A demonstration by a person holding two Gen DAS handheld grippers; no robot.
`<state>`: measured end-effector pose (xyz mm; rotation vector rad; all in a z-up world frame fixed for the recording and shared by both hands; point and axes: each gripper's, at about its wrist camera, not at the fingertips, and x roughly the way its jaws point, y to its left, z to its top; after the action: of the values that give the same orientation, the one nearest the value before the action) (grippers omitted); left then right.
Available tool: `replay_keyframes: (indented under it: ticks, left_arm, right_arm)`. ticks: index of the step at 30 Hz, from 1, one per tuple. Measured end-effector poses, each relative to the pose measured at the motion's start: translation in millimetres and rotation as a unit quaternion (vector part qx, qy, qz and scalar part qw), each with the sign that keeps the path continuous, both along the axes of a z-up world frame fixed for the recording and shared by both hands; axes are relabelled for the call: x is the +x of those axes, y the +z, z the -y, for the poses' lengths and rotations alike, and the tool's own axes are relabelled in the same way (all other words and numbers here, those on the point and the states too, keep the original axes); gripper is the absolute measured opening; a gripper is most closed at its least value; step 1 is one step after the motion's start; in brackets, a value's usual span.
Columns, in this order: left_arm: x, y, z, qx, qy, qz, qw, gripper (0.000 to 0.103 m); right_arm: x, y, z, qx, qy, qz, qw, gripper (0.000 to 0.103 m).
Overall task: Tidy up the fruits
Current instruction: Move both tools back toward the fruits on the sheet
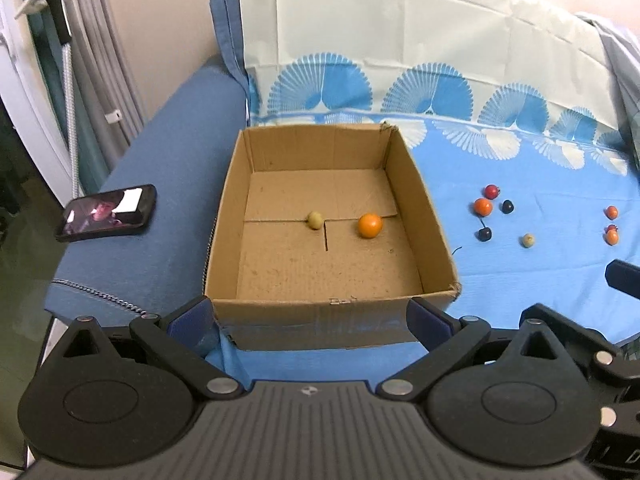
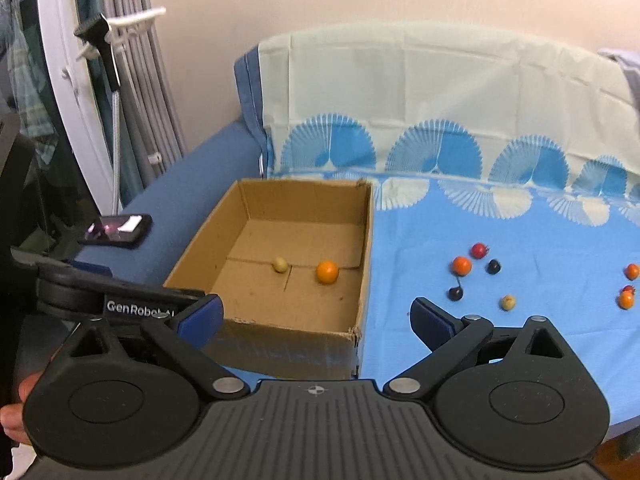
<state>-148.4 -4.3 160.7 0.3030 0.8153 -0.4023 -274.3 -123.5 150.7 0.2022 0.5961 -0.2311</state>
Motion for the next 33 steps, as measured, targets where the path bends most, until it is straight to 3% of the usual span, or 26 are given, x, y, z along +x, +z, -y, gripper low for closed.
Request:
replay_keyframes:
  ticks: [6,14,26,33]
  left_arm:
    - [-25,11,-2,0.003,0.0,0.028,0.9996,0.103]
    - [-28,9,2,0.018,-0.007,0.035,0.9992,0.103]
    - [5,-18,17,0.048,0.007,0.034,0.9982,0.103]
    - [31,-35,35,0.066,0.012,0.001,0.9977,0.103]
  right_arm:
    - [-24,6,-5,-0.018,-0.001,0.032,0.999,0.102]
    - [-28,7,-4,-0.017,-0.01,0.045,0.999,0.102]
    - [-7,-13,6,-0.005,0.003,0.031,1.0,0.102]
    - [12,-26,17,-0.001,0.006,0.017,1.0,0.102]
